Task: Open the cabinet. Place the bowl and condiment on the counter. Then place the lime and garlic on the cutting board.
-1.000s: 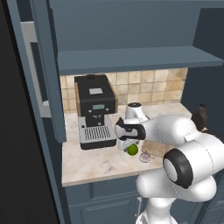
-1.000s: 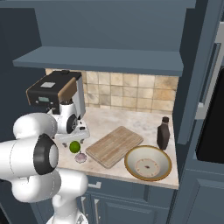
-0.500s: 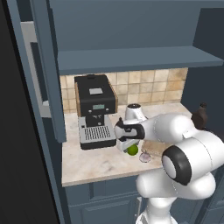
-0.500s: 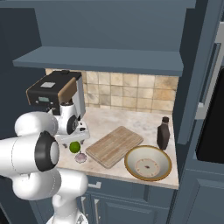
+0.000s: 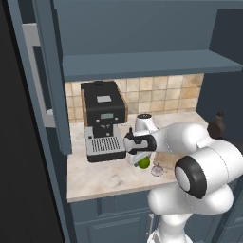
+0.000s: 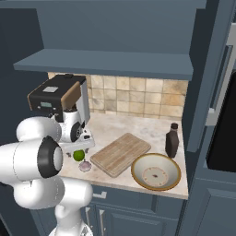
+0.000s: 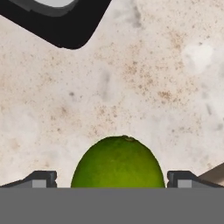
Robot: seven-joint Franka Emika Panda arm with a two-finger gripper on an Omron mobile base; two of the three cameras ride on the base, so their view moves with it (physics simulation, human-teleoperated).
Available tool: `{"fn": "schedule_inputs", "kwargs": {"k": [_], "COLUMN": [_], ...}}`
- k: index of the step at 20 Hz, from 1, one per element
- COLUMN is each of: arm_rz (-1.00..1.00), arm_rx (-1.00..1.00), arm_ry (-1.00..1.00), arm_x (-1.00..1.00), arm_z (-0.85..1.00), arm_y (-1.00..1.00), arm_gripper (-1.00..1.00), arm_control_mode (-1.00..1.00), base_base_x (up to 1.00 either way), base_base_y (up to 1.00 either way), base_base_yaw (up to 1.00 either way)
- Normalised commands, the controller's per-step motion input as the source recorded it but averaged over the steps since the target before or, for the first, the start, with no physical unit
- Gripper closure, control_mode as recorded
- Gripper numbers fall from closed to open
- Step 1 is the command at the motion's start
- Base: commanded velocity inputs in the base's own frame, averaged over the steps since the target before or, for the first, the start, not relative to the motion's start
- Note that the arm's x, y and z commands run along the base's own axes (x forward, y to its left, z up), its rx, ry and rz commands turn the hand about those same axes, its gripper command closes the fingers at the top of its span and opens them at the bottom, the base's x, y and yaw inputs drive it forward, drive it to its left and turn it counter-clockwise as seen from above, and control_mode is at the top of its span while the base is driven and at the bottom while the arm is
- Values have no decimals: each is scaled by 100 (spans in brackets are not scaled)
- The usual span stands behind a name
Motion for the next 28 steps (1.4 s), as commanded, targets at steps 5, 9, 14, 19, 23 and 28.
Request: {"fn": "schedule_inputs", "kwargs": {"k": [5,9,14,19,23,28], "arm_rz": [0,0,0,0,0,0], "arm_rx": [-2,-2,-2,0,0,0], "arm_ry": [5,9,9,3,-6,-18], "arm_x": [-3,-5,-2,-1,-19,-25], "arm_z": [-5,-3,-2,-1,21,44], "arm_y": [0,0,0,0,-1,-6], "arm_gripper": [-100,-100,100,100,100,100], "arm_control_mode": [-100,-100,-100,-100,-100,-100], "base_base_x": [0,0,0,0,0,0], "base_base_y": [0,0,0,0,0,0], "base_base_yaw": [0,0,0,0,0,0]}}
